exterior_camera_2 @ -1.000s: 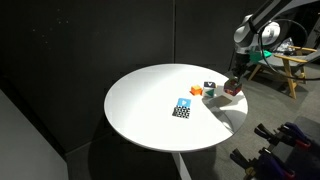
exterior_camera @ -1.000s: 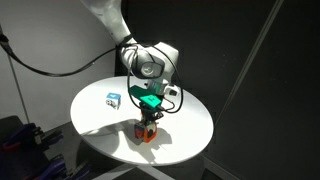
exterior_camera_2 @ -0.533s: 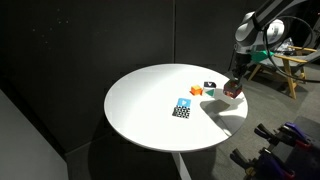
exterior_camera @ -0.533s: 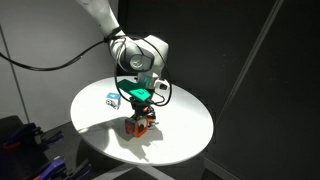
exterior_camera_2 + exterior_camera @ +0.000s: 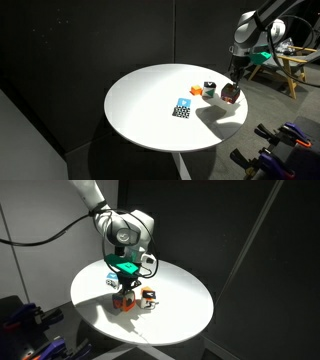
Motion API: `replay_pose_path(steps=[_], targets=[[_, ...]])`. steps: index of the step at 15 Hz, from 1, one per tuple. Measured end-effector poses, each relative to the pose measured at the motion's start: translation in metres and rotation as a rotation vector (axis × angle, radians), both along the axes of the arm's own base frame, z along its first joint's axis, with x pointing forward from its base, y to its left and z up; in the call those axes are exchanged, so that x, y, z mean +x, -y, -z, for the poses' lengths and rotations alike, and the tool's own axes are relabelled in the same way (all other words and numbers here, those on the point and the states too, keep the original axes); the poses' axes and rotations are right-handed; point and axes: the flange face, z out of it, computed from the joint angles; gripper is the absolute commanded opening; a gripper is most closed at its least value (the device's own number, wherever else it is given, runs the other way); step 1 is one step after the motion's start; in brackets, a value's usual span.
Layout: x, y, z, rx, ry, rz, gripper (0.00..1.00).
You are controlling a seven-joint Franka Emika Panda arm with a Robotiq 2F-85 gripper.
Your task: Move the soft orange block to the left
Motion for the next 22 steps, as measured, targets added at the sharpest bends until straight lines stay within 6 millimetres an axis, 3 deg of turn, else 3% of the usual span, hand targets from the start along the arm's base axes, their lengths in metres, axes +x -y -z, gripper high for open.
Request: replay_pose_path(steps=[10, 22], targets=[[-0.014, -0.056, 0.003, 0.001, -0.029, -0.201, 0.02], [-0.015, -0.058, 0.002, 0.002, -0.029, -0.213, 0.01]])
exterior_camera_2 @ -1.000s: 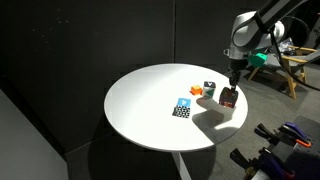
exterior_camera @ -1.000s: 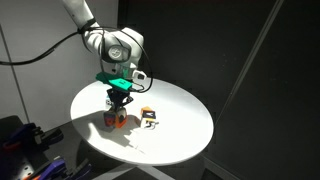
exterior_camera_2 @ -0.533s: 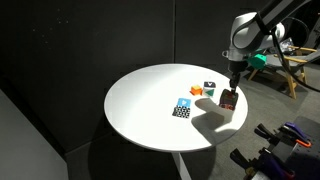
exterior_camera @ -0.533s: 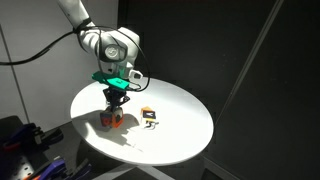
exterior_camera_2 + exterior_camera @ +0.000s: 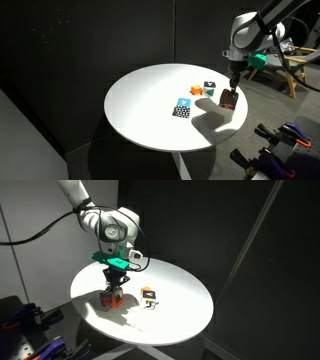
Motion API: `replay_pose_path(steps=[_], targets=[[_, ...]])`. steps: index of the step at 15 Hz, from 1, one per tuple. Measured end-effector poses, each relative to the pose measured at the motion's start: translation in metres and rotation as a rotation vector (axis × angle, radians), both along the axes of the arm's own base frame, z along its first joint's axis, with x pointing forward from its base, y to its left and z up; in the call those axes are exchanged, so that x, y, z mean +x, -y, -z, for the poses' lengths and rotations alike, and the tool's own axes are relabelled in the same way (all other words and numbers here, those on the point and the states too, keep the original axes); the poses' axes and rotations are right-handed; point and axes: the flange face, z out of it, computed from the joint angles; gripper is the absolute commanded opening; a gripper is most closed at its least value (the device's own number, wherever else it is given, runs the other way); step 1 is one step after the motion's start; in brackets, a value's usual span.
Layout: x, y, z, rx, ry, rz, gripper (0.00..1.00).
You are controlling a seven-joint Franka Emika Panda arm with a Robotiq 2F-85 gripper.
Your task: Move the soft orange block to the left
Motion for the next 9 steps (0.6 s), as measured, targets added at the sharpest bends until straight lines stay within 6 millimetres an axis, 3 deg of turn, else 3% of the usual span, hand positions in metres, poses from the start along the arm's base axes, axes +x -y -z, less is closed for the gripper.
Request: replay_pose_path(steps=[9], targets=[[0.0061, -0.0078, -0.0039, 0.004, 0.013, -0.013, 0.01]])
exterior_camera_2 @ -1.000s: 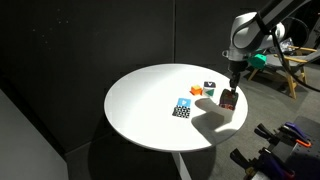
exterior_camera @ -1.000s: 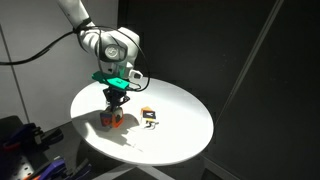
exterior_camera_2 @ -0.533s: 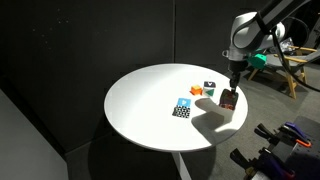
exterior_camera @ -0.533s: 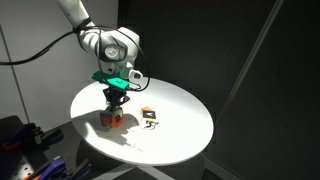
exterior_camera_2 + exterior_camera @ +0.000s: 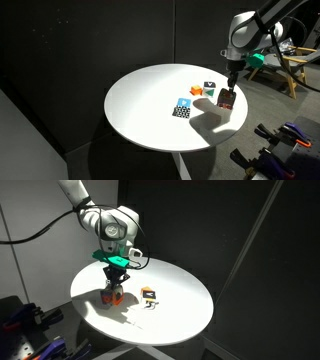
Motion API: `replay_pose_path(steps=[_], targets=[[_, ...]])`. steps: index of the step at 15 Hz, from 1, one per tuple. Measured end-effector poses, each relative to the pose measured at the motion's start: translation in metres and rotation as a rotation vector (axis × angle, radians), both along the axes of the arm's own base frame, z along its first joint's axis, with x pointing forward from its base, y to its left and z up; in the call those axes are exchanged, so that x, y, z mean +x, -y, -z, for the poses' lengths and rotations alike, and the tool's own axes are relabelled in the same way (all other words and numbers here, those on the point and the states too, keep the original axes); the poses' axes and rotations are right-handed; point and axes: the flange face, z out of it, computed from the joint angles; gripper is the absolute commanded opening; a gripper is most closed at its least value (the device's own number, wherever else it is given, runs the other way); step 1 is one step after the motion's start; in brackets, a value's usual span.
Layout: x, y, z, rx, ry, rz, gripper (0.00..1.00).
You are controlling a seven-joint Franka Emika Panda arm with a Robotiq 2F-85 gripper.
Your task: Move the soft orange block to the left
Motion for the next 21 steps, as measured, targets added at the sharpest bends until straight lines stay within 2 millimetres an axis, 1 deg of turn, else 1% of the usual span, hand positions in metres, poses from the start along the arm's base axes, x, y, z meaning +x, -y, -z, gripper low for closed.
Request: replay_pose_path(steps=[4, 10, 13, 16, 21], targets=[[0.009, -0.013, -0.007, 0.002, 0.019, -0.028, 0.01], [0.022, -0.041, -0.017, 0.015, 0.049, -0.098, 0.01], [0.026, -0.053, -0.019, 0.016, 0.056, -0.12, 0.01], [0.028, -0.058, -0.015, 0.017, 0.049, -0.13, 0.01], [0.032, -0.058, 0.004, 0.022, 0.018, -0.13, 0.01]])
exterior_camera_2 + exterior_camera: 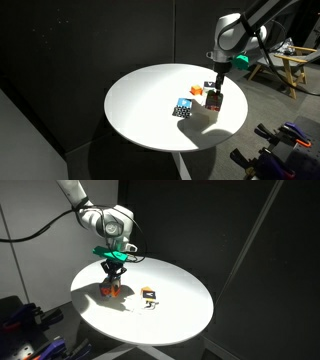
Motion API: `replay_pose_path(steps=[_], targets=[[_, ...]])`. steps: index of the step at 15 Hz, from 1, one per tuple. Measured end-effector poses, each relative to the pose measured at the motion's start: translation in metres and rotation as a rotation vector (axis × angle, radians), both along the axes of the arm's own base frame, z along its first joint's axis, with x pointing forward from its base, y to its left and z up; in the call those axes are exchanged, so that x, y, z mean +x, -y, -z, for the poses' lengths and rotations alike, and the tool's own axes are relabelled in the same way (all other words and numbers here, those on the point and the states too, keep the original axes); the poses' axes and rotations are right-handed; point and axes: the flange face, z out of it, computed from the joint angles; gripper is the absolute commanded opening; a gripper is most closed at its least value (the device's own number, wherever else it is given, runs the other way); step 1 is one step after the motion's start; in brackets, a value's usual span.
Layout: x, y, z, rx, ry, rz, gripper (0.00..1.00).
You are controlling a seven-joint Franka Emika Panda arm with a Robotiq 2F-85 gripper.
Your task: Move the soft orange block to the left
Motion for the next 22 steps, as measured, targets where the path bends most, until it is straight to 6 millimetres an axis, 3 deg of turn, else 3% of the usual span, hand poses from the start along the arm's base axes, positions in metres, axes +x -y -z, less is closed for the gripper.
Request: replay_pose_path(steps=[4, 14, 22], targets=[[0.0046, 0.0006, 0.0054, -0.005, -0.004, -0.074, 0.01], [0.0102, 0.0032, -0.0034, -0.065, -0.002, -0.538, 0.01], [0.0084, 0.0015, -0.0014, -0.058, -0.012, -0.657, 0.01]])
